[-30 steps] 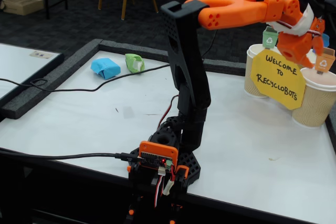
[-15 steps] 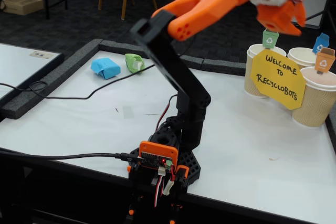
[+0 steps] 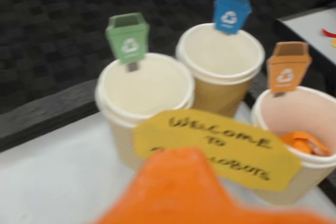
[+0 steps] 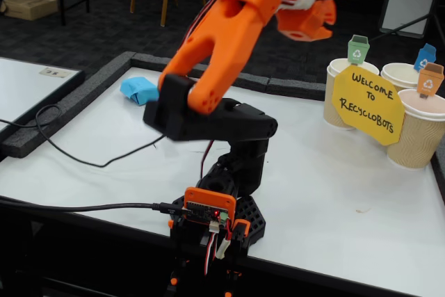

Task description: Sort rubbish by color.

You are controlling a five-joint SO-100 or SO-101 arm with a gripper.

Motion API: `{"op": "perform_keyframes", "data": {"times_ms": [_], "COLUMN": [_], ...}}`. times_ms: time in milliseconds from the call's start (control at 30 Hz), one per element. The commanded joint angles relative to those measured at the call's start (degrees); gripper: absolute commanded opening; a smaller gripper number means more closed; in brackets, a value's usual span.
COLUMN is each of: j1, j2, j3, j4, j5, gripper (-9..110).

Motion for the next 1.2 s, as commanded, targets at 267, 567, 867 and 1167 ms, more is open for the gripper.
{"op": "perform_keyframes", "data": {"times_ms": [267, 567, 867, 1167], "j1": [-9.9, -17.1, -22.9, -23.5], "j2": [8.9, 15.7, 19.2, 20.9], "j3": [0.6, 2.5, 8.4, 18.7], "j4": [9.2, 11.1, 9.1, 4.5], "j5": [-0.4, -0.4, -0.4, 0.0], "gripper": [0, 0, 0, 0]}}
